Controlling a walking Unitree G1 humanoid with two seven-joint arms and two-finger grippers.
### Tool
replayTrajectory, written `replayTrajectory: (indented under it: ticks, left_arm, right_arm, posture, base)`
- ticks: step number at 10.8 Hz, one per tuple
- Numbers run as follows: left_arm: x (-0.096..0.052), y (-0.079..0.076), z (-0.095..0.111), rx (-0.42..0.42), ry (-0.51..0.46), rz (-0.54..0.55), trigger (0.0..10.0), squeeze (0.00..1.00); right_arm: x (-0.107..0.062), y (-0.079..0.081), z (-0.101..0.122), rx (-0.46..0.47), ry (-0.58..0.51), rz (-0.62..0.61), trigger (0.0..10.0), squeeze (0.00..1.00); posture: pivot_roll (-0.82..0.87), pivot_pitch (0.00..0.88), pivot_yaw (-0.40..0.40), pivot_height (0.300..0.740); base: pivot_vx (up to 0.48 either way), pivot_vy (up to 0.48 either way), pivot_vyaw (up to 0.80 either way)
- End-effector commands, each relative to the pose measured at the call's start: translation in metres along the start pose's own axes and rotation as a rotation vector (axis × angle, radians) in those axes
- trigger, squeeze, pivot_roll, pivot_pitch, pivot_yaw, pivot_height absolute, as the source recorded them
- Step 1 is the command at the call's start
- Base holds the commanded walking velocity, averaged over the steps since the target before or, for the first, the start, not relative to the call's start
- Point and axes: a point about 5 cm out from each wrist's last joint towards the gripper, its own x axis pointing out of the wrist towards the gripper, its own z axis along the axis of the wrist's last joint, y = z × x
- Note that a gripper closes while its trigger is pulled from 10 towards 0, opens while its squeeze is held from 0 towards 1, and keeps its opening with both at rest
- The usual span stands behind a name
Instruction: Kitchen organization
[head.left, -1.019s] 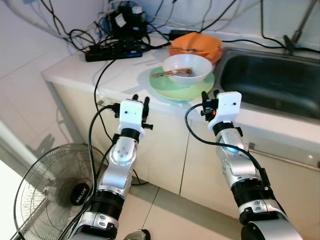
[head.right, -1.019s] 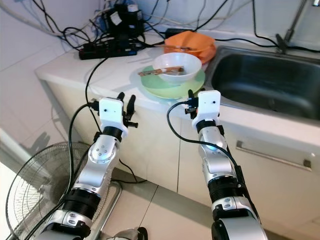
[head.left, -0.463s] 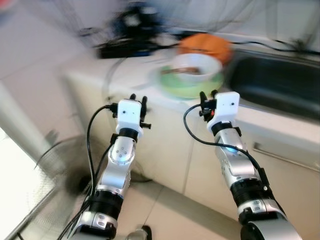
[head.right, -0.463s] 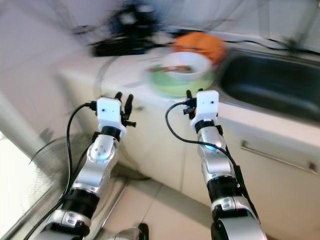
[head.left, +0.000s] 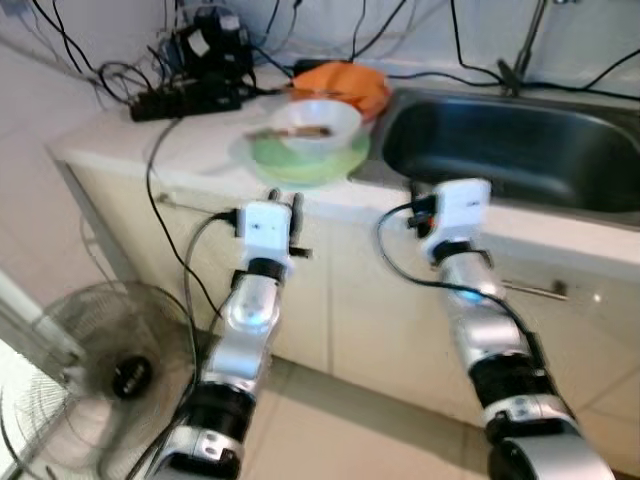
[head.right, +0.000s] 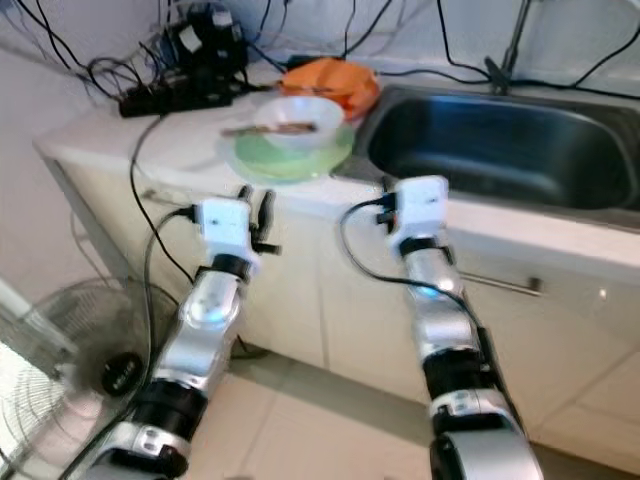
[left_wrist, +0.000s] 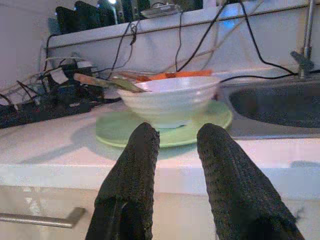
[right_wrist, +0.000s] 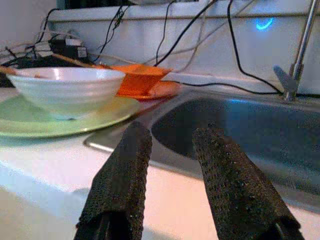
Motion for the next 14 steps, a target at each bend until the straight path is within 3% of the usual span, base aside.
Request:
replayTrajectory:
  ticks: [1,4,9,14]
  left_arm:
    - [0.0008,0.0093,0.0010,0.006,-0.005,0.030,10.0,0.00]
    - [0.0012,0.0096,0.0013,-0.004,-0.005,0.037,10.0,0.00]
    - [0.0019,0.0106,0.0011,-0.005,0.000,0.041,10.0,0.00]
    - [0.0014,0.0103,0.0008,-0.009,-0.001,0.031,10.0,0.00]
  right_arm:
    - [0.0015,0.0104,-0.0001,0.012,0.005,0.032,10.0,0.00]
    - [0.0024,0.0132,0.0014,0.004,-0.001,0.051,10.0,0.00]
    - [0.0053,0.0037,0.0012,0.034,0.016,-0.006,10.0,0.00]
    - [0.0040,0.0052,0.0015,0.035,0.002,-0.005,10.0,0.00]
  posture:
    - [0.05,0.000,0.057,0.740]
    - [0.05,0.000,0.055,0.740]
    - [0.05,0.000,0.051,0.740]
    - [0.05,0.000,0.053,0.740]
  base:
    - [0.000,0.000,0.00]
    - [0.000,0.000,0.46]
    - [0.000,0.000,-0.12]
    - [0.000,0.000,-0.12]
